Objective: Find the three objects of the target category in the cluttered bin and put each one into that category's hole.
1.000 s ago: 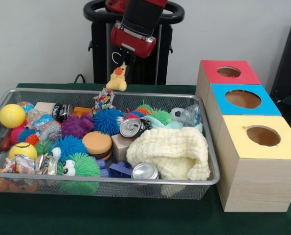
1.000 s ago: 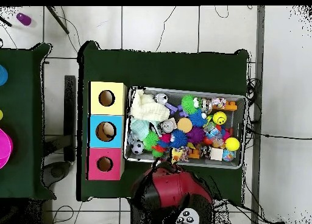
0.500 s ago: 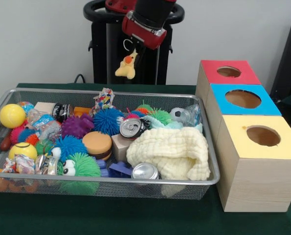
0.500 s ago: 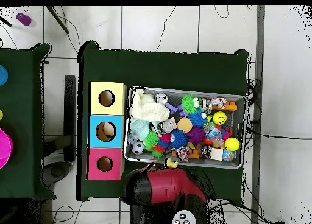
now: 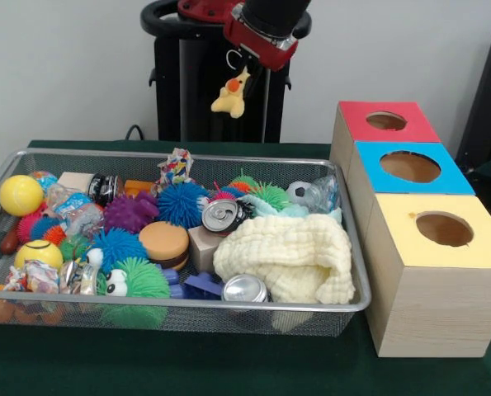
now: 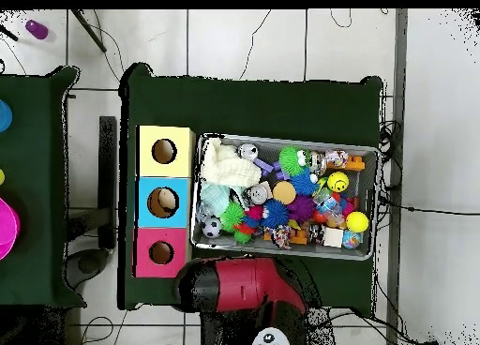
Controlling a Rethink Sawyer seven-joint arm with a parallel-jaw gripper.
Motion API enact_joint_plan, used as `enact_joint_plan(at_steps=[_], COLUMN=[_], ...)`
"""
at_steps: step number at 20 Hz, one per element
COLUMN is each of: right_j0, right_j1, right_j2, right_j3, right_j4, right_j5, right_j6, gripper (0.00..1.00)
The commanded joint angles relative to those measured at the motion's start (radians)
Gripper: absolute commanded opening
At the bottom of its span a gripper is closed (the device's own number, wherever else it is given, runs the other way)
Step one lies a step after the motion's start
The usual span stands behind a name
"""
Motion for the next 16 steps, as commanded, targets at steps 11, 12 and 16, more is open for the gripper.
enact_joint_plan(at_steps=[11, 12, 16], right_j0=[0.073, 0.08, 0.098], right_j1=[0.065, 0.064, 0.071], right_j2=[0.034, 0.03, 0.019], right_j3=[-0.07, -0.067, -0.075], right_j4=[0.191, 0.207, 0.239], right_j5=[0.041, 0.043, 0.072], right_j6=[0.212, 0.224, 0.222], gripper=[0.0, 0.0, 0.0])
